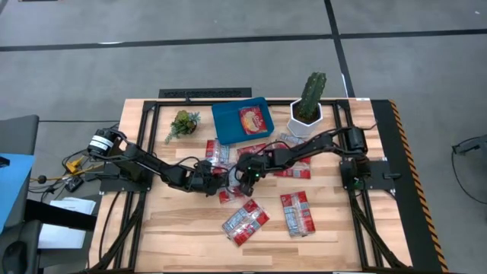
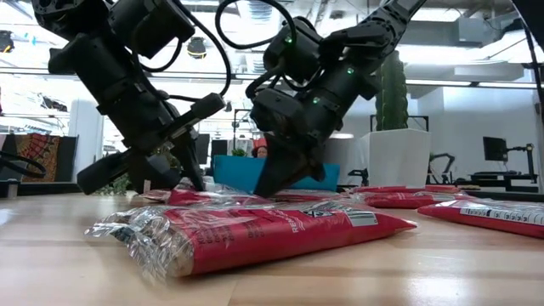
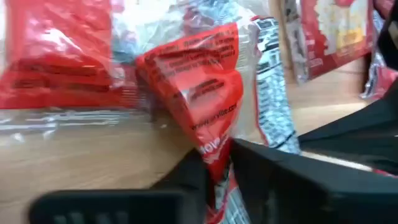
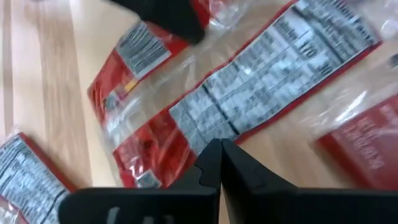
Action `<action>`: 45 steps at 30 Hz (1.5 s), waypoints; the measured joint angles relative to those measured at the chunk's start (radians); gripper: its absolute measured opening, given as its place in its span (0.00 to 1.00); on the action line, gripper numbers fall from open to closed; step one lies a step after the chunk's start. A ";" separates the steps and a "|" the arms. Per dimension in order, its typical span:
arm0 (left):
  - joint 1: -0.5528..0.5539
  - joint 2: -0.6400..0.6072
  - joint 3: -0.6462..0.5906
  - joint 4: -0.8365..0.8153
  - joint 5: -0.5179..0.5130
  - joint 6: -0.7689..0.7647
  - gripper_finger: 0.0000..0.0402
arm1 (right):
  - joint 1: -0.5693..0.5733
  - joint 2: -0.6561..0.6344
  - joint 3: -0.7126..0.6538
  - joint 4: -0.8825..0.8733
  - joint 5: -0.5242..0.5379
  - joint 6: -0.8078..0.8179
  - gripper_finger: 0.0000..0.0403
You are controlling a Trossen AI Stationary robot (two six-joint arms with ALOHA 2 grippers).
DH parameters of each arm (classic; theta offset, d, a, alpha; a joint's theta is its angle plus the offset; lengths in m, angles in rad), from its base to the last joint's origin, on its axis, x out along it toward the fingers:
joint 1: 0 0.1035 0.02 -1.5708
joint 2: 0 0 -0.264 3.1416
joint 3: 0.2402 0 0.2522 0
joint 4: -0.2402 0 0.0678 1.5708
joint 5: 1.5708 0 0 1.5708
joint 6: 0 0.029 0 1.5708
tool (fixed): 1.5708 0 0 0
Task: Sort popcorn bags into baskets
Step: Put the popcorn bag into the blue bin
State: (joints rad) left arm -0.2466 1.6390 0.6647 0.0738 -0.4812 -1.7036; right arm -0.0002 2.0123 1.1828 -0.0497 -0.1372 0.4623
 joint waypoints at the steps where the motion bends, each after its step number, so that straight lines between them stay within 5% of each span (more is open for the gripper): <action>1: 0.000 0.000 0.000 0.001 0.000 0.001 0.05 | 0.000 -0.001 0.000 -0.011 -0.002 0.000 0.06; 12: 0.000 -0.071 -0.001 0.037 0.102 0.045 0.01 | -0.058 -0.239 0.000 -0.330 0.044 -0.061 0.07; 18: 0.003 -0.207 0.014 0.039 0.050 0.074 0.01 | -0.088 -0.428 0.000 -0.441 0.133 -0.079 0.07; 24: 0.058 -0.350 0.072 0.015 -0.057 0.256 0.00 | -0.119 -0.649 0.000 -0.495 0.184 -0.079 0.04; 30: 0.240 -0.404 0.141 -0.033 -0.054 0.521 0.00 | -0.187 -0.871 -0.002 -0.538 0.203 -0.079 0.07; 35: 0.459 -0.373 0.157 -0.043 0.080 0.674 0.00 | -0.226 -1.008 -0.043 -0.553 0.291 -0.049 0.07; 45: 0.749 -0.217 0.156 0.044 0.290 0.858 0.00 | -0.236 -1.063 -0.052 -0.654 0.323 -0.040 0.06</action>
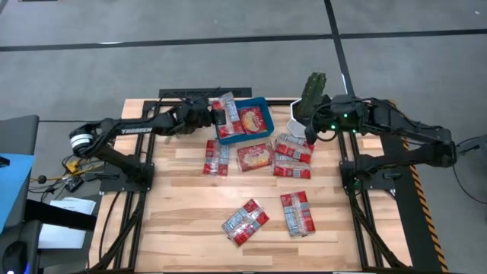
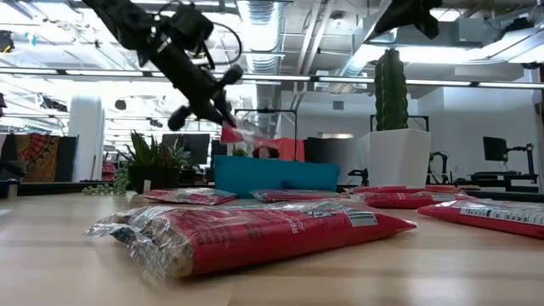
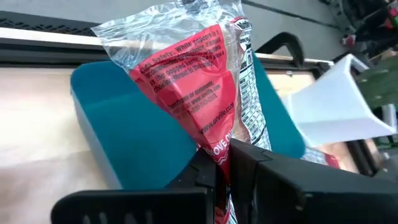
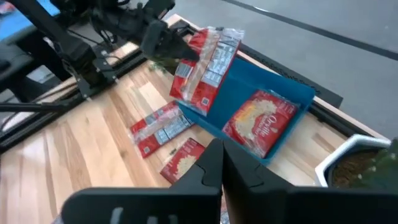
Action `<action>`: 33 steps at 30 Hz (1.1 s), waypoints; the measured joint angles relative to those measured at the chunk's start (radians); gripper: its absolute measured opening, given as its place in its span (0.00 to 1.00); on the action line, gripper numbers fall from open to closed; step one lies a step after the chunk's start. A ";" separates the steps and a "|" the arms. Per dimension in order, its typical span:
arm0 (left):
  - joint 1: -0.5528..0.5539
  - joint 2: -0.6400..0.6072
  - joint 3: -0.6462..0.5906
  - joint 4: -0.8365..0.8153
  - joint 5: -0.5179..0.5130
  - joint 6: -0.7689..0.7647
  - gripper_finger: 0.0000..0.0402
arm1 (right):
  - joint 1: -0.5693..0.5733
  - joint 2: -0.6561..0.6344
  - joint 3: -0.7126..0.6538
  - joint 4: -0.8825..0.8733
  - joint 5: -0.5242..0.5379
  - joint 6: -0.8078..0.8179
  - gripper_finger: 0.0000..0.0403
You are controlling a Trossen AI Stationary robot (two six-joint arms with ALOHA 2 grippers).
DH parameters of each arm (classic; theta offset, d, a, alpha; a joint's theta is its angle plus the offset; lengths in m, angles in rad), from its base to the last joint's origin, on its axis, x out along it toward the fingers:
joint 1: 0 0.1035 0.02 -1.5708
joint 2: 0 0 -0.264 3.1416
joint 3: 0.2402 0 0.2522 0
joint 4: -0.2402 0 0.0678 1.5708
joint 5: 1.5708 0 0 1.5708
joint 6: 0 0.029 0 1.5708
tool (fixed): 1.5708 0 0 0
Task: Sort popcorn bags into baskets
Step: Put the popcorn bag into the blue bin
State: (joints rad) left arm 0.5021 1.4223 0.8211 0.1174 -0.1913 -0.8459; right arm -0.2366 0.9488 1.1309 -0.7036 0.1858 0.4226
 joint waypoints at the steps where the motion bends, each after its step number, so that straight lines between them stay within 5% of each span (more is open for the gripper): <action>1: 0.008 0.022 0.000 0.017 0.014 0.006 0.00 | 0.000 0.002 0.000 -0.005 0.000 0.003 0.07; 16: 0.038 0.149 0.001 0.037 0.037 0.034 0.10 | -0.010 0.033 0.000 -0.010 0.003 -0.010 0.06; 25: 0.076 0.149 0.001 0.061 0.115 0.077 0.04 | -0.015 0.033 0.000 -0.011 0.003 -0.012 0.08; 33: 0.068 0.150 0.001 0.054 0.104 0.085 0.23 | -0.015 0.033 0.000 -0.011 0.003 -0.012 0.09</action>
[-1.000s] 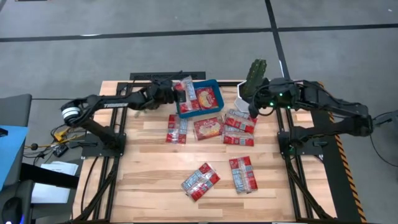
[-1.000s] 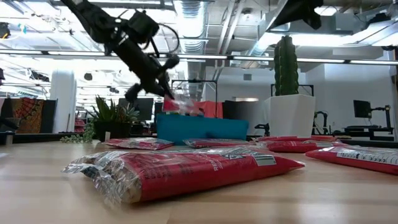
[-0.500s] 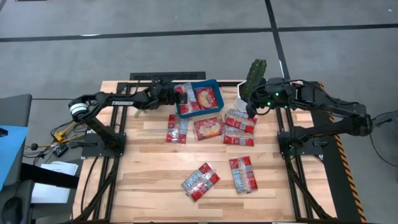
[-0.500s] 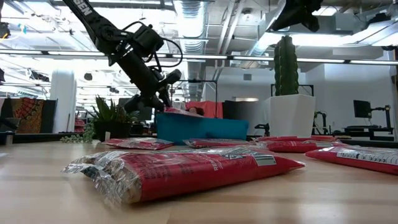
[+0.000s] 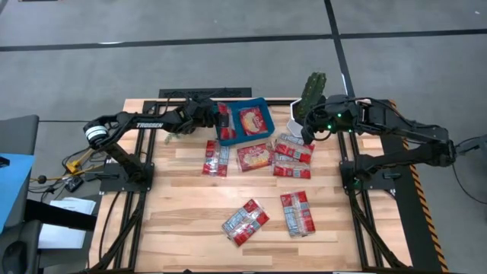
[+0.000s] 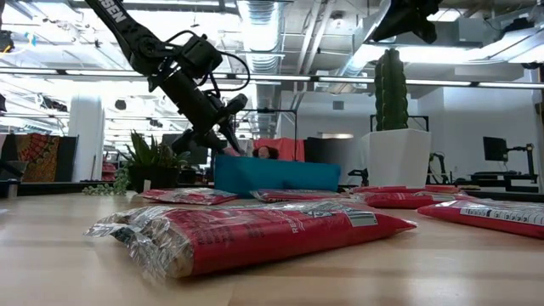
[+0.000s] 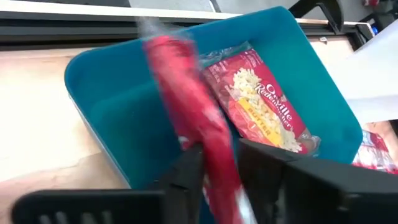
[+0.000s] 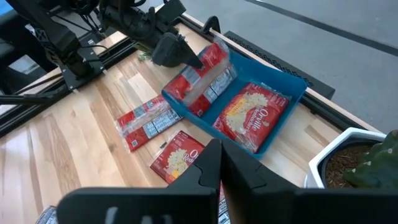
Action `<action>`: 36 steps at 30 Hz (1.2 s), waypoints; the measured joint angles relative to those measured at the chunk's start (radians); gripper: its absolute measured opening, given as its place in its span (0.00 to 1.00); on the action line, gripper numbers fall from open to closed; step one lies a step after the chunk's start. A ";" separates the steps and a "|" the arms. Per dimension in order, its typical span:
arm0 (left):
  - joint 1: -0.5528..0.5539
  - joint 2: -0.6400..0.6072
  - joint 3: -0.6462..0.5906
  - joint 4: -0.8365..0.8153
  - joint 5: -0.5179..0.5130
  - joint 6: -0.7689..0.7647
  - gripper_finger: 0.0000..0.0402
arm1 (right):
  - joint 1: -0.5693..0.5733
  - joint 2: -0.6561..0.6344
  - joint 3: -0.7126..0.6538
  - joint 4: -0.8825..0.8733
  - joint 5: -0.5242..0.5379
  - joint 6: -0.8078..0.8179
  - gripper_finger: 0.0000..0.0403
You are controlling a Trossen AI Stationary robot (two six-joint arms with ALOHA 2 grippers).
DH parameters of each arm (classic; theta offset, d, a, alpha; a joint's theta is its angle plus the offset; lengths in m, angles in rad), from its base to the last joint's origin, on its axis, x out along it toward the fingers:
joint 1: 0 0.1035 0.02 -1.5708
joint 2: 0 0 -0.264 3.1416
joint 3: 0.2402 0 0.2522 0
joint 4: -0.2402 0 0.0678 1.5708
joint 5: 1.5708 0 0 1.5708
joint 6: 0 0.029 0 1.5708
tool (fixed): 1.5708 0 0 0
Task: Sort popcorn bags into baskets
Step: Put the popcorn bag into the blue bin
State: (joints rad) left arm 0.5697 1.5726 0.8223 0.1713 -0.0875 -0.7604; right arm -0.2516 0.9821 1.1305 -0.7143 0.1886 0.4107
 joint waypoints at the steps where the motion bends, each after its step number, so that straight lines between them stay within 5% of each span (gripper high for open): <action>1: 0.000 0.000 0.000 0.001 0.000 0.000 0.27 | 0.000 0.000 0.000 0.000 0.000 0.000 0.08; 9: 0.003 -0.036 0.000 -0.003 0.125 -0.061 0.50 | 0.005 0.000 0.000 -0.001 -0.003 0.006 0.06; 18: 0.003 -0.272 0.000 -0.252 0.081 -0.014 0.50 | 0.037 0.000 0.000 -0.001 -0.003 0.007 0.09; 22: -0.087 -0.377 0.002 -0.420 0.089 -0.047 0.50 | 0.052 0.004 0.001 -0.006 -0.003 0.007 0.09; 28: -0.384 -0.410 -0.020 -0.685 -0.142 -0.237 0.50 | 0.090 0.024 0.003 -0.020 -0.003 0.008 0.08; 36: -0.552 -0.346 -0.160 -0.642 -0.293 -0.537 0.53 | 0.116 0.085 0.002 -0.033 0.004 0.008 0.06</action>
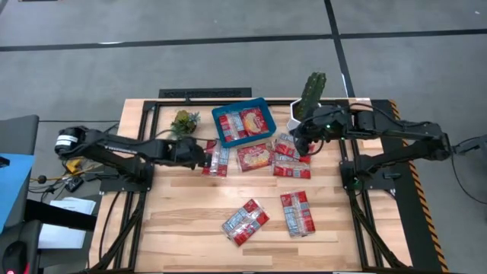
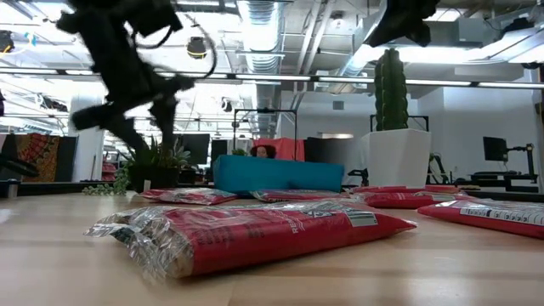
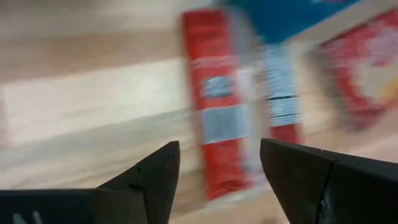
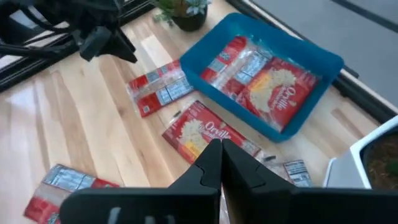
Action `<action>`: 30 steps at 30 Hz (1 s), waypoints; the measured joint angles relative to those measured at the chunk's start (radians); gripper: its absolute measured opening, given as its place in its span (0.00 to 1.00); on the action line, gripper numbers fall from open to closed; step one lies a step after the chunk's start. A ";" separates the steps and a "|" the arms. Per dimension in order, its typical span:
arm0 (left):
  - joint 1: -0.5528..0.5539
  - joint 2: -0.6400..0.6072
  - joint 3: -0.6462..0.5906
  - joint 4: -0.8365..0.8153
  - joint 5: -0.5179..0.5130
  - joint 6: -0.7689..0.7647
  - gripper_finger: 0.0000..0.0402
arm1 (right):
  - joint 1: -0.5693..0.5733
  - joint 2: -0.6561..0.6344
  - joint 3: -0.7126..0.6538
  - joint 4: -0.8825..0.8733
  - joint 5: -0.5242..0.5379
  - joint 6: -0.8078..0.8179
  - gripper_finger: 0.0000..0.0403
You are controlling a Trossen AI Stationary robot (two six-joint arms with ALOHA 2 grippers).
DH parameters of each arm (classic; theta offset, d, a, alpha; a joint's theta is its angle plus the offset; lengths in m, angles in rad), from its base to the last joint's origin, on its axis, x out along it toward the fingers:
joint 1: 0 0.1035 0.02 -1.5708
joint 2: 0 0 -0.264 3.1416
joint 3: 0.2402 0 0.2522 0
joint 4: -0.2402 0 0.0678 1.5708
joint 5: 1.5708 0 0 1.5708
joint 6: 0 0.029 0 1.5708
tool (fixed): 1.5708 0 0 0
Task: Sort popcorn bags into baskets
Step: Put the popcorn bag into the blue bin
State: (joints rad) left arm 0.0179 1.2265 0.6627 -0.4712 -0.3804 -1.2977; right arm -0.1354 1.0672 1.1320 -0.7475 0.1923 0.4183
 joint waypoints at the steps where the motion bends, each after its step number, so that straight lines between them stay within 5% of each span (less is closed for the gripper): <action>1: 0.000 0.009 -0.024 0.048 -0.003 -0.007 0.54 | 0.002 0.011 0.000 -0.002 -0.001 0.000 0.06; 6: 0.029 0.036 -0.136 0.348 0.006 0.003 0.58 | 0.013 0.054 0.000 -0.009 -0.004 0.000 0.08; 20: 0.085 0.300 -0.160 0.614 0.122 0.040 0.57 | 0.033 0.085 -0.001 -0.001 -0.007 0.001 0.06; 24: 0.085 0.368 -0.158 0.647 0.154 -0.023 0.42 | 0.033 0.085 -0.001 0.002 -0.007 0.001 0.06; 30: 0.083 0.392 -0.160 0.685 0.160 -0.034 0.05 | 0.033 0.084 -0.001 0.001 -0.007 0.001 0.09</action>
State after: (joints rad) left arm 0.1013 1.6182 0.5026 0.2143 -0.2204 -1.3315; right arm -0.1024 1.1511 1.1313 -0.7467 0.1856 0.4190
